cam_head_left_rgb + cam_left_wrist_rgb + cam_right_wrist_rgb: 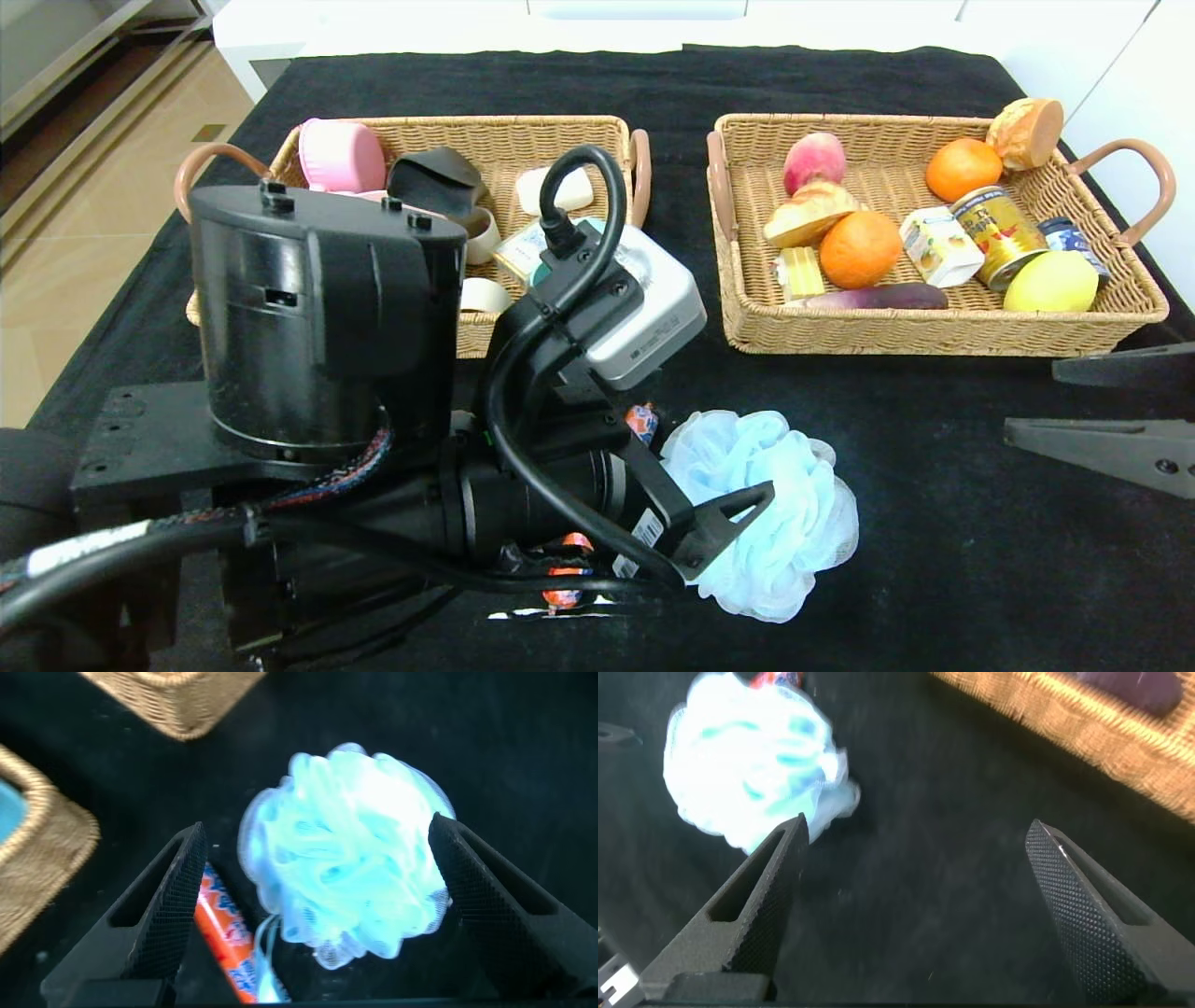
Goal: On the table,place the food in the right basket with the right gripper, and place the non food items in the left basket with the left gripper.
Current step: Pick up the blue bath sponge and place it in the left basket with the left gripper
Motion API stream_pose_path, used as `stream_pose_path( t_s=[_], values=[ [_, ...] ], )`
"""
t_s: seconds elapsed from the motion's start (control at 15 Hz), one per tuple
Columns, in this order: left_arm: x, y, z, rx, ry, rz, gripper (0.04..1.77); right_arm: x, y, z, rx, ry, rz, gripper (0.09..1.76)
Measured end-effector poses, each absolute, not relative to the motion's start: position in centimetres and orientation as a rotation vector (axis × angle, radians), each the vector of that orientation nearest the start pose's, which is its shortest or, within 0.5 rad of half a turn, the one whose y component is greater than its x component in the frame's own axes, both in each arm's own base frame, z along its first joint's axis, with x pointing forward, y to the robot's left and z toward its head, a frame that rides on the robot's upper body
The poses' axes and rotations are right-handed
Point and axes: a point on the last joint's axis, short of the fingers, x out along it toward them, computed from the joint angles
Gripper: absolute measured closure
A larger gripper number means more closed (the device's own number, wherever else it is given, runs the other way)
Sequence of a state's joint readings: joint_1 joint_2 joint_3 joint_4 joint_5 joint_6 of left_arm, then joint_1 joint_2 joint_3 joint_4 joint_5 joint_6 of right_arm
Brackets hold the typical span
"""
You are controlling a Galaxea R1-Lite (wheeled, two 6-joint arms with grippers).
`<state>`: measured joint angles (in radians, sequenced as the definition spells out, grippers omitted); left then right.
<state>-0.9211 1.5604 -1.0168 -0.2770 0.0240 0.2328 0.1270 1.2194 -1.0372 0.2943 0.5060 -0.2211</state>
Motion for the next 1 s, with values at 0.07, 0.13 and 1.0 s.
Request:
stream_pose_path(
  t_s=[0.07,0.13,1.0],
  values=[
    [17.1,-22.8,24.4,0.350,0.148,-0.929,0.10,16.9,3.3,28.0,-0.123,0.383,0.668,0.15],
    [17.0,-23.0,24.0,0.372,0.150,-0.940,0.10,16.9,3.3,28.1,-0.124,0.379,0.668,0.15],
    [17.3,-26.5,19.6,0.537,0.151,-1.014,0.09,17.0,3.2,28.1,-0.123,0.379,0.667,0.15]
  ],
)
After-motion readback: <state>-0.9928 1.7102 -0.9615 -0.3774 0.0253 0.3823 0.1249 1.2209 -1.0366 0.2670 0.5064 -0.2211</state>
